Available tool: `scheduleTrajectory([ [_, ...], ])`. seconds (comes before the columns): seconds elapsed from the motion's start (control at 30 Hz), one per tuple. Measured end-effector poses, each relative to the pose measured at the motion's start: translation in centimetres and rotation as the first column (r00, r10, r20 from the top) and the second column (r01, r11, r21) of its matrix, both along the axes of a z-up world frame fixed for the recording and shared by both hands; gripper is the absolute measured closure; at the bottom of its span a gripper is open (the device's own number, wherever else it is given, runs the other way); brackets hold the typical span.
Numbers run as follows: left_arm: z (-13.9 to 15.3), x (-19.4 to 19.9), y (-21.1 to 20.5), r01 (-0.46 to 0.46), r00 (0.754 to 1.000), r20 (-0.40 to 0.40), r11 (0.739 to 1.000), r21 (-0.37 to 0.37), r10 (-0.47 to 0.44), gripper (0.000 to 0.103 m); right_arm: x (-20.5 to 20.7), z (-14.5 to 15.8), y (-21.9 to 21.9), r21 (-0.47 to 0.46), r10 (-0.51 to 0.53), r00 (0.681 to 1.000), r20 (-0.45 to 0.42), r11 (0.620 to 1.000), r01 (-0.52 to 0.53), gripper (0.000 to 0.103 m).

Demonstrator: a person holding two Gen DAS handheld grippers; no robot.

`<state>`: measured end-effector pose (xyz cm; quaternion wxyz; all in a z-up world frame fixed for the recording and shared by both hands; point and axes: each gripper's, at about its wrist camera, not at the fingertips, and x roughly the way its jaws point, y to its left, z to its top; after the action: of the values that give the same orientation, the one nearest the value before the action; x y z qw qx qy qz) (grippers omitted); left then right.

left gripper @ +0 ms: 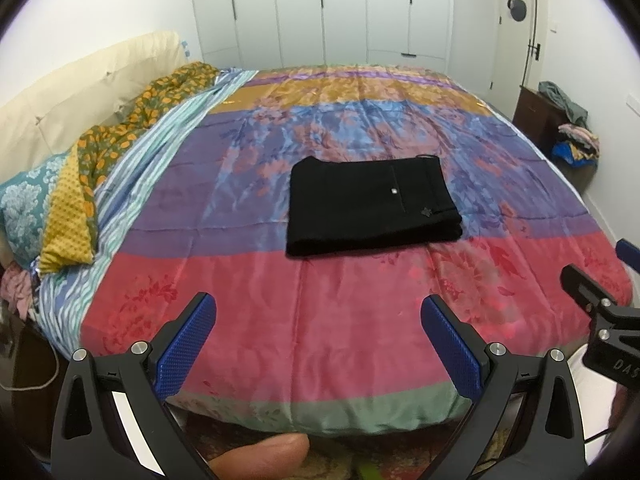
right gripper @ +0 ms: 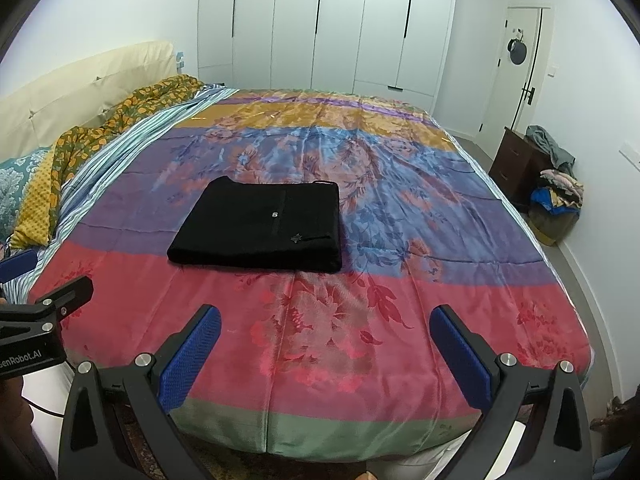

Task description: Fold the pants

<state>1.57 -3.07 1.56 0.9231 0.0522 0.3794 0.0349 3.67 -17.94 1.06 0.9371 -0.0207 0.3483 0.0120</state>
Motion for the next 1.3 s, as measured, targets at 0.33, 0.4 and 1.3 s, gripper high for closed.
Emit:
scheduleTrajectory([
  [0.33,0.25,0.22,-0.09,0.003,1.0,-0.002,1.0,-0.027,-0.003,0.001,0.14,0.64,-0.22,-0.009,-0.002,1.0,0.019,1.0,0.002,0.0],
  [0.4,0.3,0.24,-0.05,0.001,1.0,-0.002,0.999,-0.032,-0.001,0.001,0.25,0.65,-0.16,-0.014,-0.002,1.0,0.017,1.0,0.002,0.0],
  [1.3,0.47,0.42,-0.51,0.005,1.0,-0.007,1.0,-0.024,-0.005,0.001,0.31,0.29,-0.61,-0.022,-0.005,1.0,0.011,1.0,0.005,0.0],
])
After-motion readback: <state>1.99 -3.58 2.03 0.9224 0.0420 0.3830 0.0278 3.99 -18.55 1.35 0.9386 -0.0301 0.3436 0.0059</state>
